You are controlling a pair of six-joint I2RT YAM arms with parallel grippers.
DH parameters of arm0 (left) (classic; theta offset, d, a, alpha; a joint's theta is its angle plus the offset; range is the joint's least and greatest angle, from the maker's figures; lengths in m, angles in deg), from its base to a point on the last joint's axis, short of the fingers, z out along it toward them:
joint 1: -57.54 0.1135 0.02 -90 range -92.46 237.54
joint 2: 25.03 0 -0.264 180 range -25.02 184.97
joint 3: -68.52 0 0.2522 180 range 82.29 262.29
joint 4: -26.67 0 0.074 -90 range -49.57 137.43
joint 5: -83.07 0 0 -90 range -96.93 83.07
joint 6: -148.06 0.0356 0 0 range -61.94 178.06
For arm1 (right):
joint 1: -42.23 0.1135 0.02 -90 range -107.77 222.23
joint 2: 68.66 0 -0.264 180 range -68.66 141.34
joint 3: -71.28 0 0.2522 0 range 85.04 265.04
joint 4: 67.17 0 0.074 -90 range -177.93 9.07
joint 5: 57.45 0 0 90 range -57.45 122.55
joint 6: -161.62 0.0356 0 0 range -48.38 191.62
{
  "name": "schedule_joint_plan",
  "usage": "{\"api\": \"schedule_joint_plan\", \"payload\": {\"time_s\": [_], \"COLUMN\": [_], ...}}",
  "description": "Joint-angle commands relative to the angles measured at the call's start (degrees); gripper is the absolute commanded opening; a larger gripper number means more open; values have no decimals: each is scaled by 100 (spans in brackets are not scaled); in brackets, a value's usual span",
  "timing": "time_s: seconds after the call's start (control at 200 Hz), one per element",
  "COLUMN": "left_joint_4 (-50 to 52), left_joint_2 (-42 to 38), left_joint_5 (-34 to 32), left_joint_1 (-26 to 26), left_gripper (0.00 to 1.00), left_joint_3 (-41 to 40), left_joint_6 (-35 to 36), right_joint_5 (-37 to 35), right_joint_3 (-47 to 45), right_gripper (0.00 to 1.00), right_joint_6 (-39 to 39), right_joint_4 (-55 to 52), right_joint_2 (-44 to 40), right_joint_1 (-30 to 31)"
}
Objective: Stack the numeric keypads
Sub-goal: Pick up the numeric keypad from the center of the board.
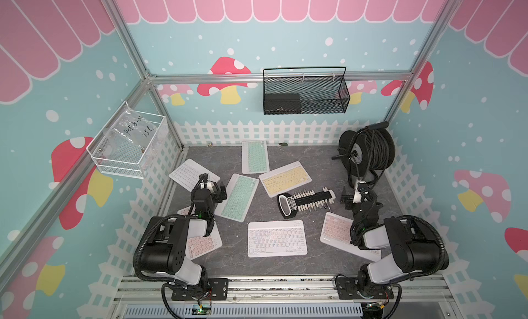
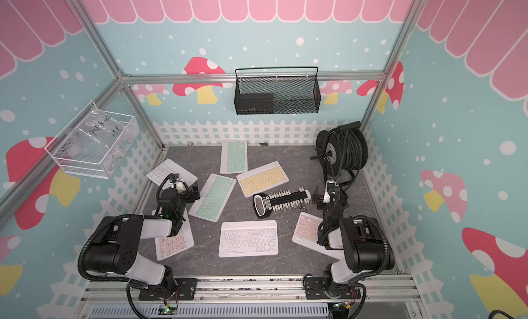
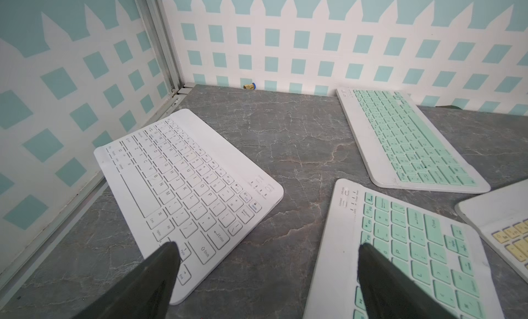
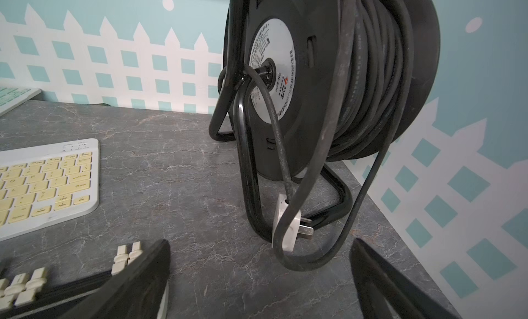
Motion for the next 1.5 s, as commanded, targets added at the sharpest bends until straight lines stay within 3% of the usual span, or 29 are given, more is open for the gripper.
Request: {"api": "schedule_joint_plan", "payload": {"time_s": [0.0,1.346,1.421,1.496], "left_joint_4": [-97,-105,-107,600], "left_joint_2": [-16,-25,-42,-390], "left_joint_5": [40,41,-29,-324], "left_joint_1": [2,-6,-2,2], "left_gripper": [99,99,99,99], "left_joint_3": [37,28,26,259], "left_joint_6": [57,48,38,-79], "right_joint_5": [15,28,175,468], "right_joint_3": [-44,-41,213,606], "right_gripper": [100,100,100,100], "right_joint_6": [-28,-38,-70,-170], "right_joint_4": [230,255,-558,-1646], "right_joint_2": [-36,-69,-490,-1012], "right_joint_1": [-4,-3,-8,3]}}
